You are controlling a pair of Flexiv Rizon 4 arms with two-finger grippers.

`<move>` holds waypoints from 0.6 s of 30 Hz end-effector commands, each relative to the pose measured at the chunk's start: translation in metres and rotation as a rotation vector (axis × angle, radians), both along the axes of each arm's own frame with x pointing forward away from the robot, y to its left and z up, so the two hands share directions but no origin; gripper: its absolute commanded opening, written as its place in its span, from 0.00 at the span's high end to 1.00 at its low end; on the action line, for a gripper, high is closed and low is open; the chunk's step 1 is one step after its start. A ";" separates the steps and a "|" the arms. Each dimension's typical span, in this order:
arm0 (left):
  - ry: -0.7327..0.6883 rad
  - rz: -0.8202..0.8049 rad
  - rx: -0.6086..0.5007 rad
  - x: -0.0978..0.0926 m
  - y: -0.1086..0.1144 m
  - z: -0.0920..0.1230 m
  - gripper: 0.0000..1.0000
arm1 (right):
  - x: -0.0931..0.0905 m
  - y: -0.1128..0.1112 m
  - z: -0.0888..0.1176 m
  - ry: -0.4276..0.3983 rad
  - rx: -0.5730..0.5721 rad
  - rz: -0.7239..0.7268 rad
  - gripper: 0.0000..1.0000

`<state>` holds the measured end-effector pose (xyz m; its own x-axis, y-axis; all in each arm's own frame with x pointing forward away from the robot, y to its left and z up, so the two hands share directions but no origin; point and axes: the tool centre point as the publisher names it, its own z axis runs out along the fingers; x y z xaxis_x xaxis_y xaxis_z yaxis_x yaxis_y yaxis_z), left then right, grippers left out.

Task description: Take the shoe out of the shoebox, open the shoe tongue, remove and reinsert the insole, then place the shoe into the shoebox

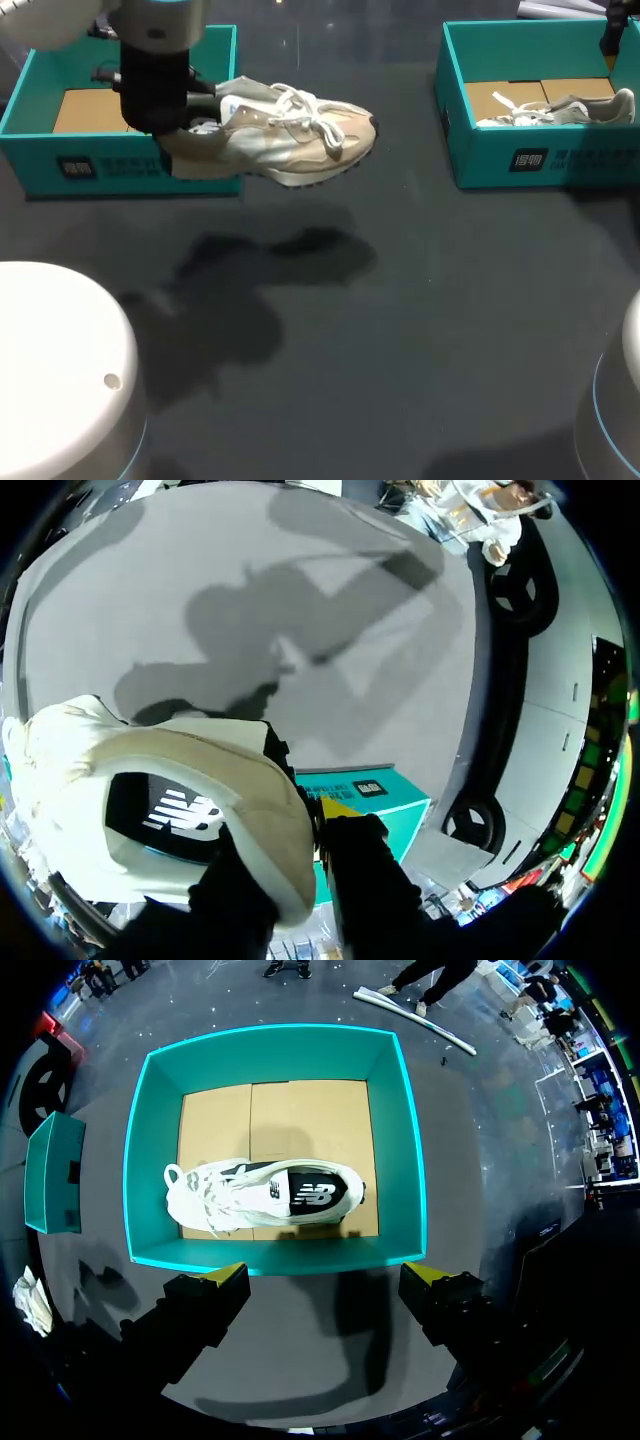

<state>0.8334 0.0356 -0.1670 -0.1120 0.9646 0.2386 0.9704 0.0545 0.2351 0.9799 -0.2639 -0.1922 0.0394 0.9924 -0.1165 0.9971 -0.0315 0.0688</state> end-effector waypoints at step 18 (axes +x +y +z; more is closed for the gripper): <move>0.081 -0.021 -0.024 -0.024 -0.027 -0.026 1.00 | 0.000 0.000 0.000 0.000 0.000 -0.001 0.00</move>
<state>0.8093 0.0086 -0.1952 -0.0740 0.9719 0.2235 0.9870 0.0394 0.1556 0.9798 -0.2640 -0.1922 0.0395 0.9924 -0.1165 0.9971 -0.0316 0.0688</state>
